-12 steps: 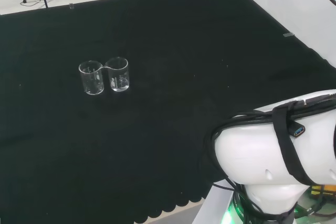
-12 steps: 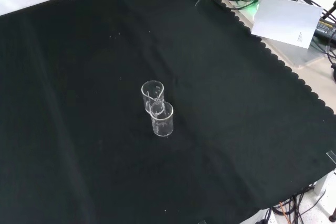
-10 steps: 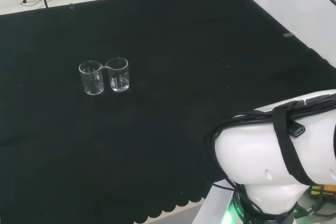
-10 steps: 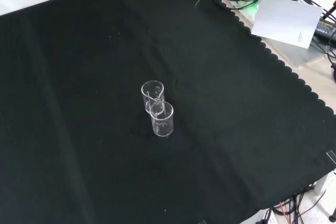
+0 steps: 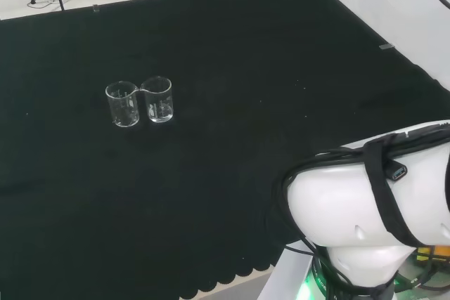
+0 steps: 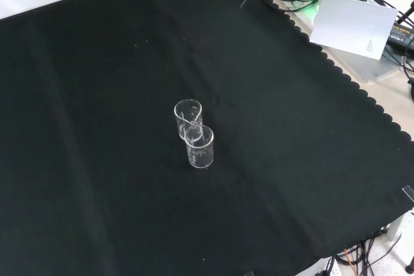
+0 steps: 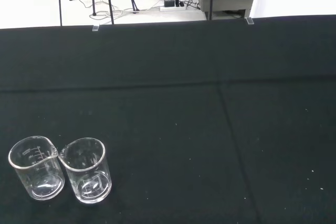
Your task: Pick up the beaker on the right.
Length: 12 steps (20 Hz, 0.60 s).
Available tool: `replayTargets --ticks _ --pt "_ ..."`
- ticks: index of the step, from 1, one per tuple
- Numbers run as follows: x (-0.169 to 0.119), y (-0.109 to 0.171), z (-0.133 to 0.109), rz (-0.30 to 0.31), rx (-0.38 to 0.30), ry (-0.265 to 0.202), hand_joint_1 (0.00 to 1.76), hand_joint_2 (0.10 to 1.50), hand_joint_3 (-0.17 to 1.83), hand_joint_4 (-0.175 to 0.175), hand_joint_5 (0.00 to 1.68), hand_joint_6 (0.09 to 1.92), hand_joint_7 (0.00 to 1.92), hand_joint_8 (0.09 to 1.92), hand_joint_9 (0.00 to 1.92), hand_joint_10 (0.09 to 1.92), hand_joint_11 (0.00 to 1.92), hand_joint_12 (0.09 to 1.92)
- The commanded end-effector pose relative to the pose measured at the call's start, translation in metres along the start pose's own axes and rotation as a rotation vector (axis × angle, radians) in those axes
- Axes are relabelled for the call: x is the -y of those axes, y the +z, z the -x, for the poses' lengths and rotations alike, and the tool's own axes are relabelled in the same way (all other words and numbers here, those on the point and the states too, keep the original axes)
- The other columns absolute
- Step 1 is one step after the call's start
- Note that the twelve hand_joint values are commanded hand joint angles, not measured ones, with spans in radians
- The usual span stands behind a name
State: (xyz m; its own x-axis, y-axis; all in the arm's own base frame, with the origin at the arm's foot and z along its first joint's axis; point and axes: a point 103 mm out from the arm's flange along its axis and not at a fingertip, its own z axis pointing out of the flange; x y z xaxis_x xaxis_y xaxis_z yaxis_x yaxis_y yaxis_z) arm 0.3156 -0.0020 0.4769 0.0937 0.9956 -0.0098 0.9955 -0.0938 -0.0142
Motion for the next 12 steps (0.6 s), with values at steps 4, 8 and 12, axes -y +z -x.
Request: replayTargets --ticks 4,8,12 --pt "-0.023 0.028 0.001 -0.03 -0.024 0.019 0.05 1.24 0.3 -0.01 0.3 0.09 0.11 0.49 0.21 0.62 0.0 1.25" --pt "-0.037 0.049 0.002 -0.045 -0.034 0.027 0.07 1.22 0.28 -0.011 0.3 0.09 0.11 0.48 0.21 0.62 0.0 1.25" --pt "-0.054 0.073 0.005 -0.058 -0.042 0.022 0.11 1.2 0.27 -0.012 0.31 0.09 0.11 0.48 0.22 0.63 0.0 1.26"
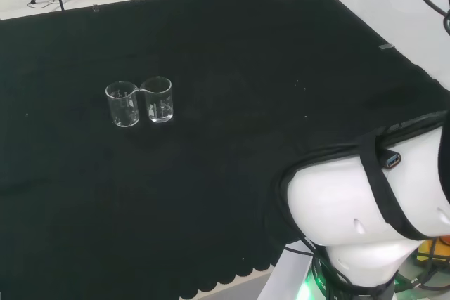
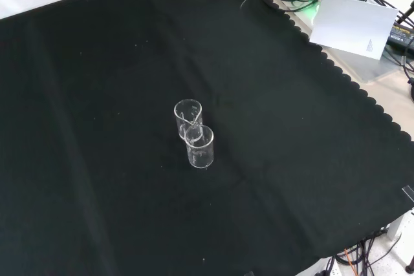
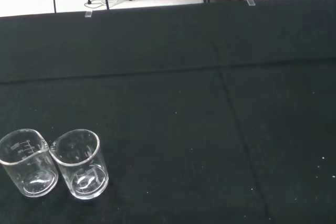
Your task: Pick up the beaker on the right.
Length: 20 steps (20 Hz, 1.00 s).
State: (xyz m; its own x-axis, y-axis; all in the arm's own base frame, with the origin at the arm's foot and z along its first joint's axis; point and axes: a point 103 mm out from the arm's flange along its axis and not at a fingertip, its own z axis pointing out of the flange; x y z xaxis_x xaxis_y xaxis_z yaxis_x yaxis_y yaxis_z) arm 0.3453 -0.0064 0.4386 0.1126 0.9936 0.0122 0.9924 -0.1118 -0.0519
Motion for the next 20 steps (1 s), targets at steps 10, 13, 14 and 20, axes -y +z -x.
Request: replayTargets --ticks 10,13,14,20 --pt "-0.083 0.103 0.016 -0.068 -0.102 -0.055 0.19 1.16 0.24 -0.014 0.31 0.09 0.13 0.49 0.24 0.64 0.0 1.28" --pt "-0.095 0.121 0.014 -0.075 -0.138 -0.087 0.24 1.13 0.23 -0.014 0.31 0.09 0.13 0.49 0.24 0.64 0.0 1.28" --pt "-0.098 0.127 0.013 -0.075 -0.147 -0.097 0.26 1.12 0.23 -0.014 0.31 0.09 0.13 0.49 0.24 0.64 0.0 1.28" --pt "-0.113 0.173 0.002 -0.124 -0.211 -0.139 0.35 1.08 0.21 -0.014 0.32 0.09 0.14 0.5 0.26 0.65 0.0 1.3"
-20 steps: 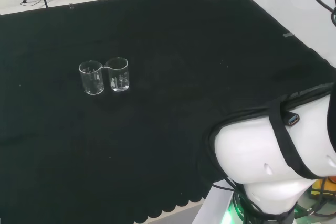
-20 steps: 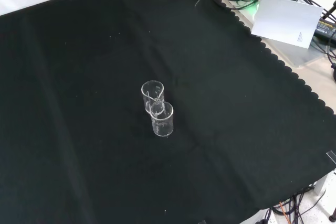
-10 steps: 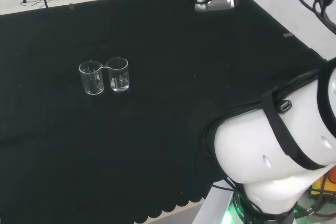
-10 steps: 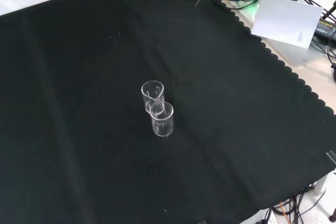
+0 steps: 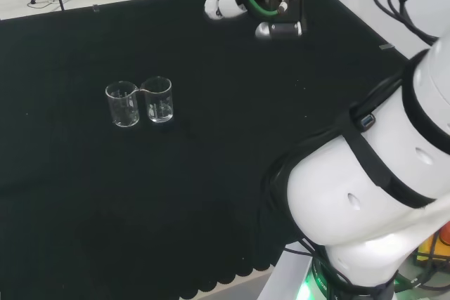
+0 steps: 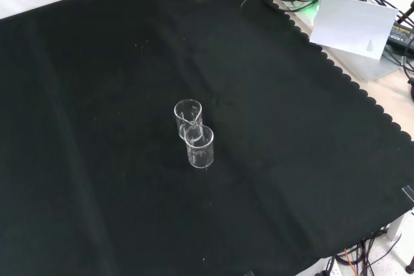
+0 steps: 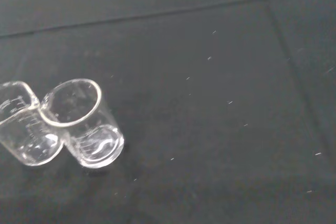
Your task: Pick up the beaker on the right.
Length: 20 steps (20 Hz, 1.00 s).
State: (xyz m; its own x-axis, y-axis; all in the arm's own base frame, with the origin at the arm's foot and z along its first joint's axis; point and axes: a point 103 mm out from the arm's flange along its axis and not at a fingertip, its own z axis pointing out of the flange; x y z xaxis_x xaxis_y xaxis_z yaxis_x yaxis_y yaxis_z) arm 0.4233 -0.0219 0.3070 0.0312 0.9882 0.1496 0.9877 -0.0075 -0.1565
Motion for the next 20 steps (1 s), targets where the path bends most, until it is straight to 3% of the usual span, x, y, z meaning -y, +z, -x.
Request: replayTargets --ticks 1,12,20 --pt "-0.035 0.05 0.002 -0.02 -0.085 -0.052 0.37 1.07 0.21 -0.013 0.32 0.09 0.14 0.5 0.26 0.65 0.0 1.31" --pt "-0.061 0.118 0.003 -0.078 -0.168 -0.09 0.56 0.94 0.18 -0.01 0.32 0.09 0.18 0.52 0.33 0.66 0.0 1.36" --pt "-0.076 0.148 -0.005 -0.103 -0.215 -0.122 0.63 0.85 0.17 -0.011 0.32 0.09 0.22 0.53 0.35 0.65 0.0 1.36"
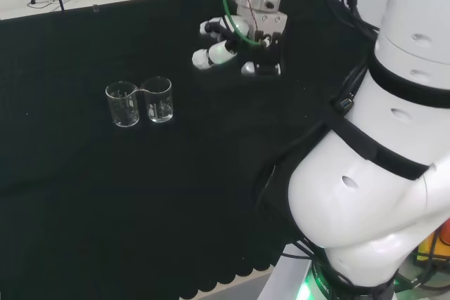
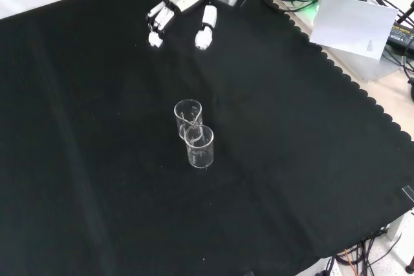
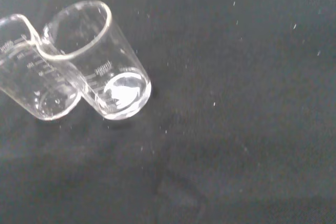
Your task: Pick up the beaker on the right.
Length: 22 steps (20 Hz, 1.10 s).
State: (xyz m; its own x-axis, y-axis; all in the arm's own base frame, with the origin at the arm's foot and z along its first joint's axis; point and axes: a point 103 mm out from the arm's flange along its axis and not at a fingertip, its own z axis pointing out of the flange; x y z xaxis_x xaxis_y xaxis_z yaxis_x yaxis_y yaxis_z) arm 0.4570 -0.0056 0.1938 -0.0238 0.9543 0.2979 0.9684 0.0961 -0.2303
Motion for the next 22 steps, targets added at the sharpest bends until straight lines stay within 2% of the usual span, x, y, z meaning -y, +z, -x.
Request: replayTargets --ticks 1,7,14,22 --pt "-0.032 0.04 0.001 -0.006 -0.076 -0.048 0.64 0.85 0.17 -0.011 0.32 0.09 0.2 0.53 0.33 0.65 0.0 1.34" --pt "-0.045 0.057 -0.005 -0.052 -0.104 -0.087 0.66 0.78 0.21 -0.008 0.22 0.09 0.1 0.49 0.22 0.64 0.0 1.26" --pt "-0.057 0.08 -0.01 -0.083 -0.129 -0.123 0.68 0.69 0.29 -0.01 0.18 0.09 0.08 0.5 0.21 0.66 0.0 1.23" --pt "-0.065 0.101 -0.022 -0.062 -0.15 -0.138 0.74 0.64 0.3 -0.023 0.21 0.09 0.15 0.54 0.26 0.66 0.0 1.25"
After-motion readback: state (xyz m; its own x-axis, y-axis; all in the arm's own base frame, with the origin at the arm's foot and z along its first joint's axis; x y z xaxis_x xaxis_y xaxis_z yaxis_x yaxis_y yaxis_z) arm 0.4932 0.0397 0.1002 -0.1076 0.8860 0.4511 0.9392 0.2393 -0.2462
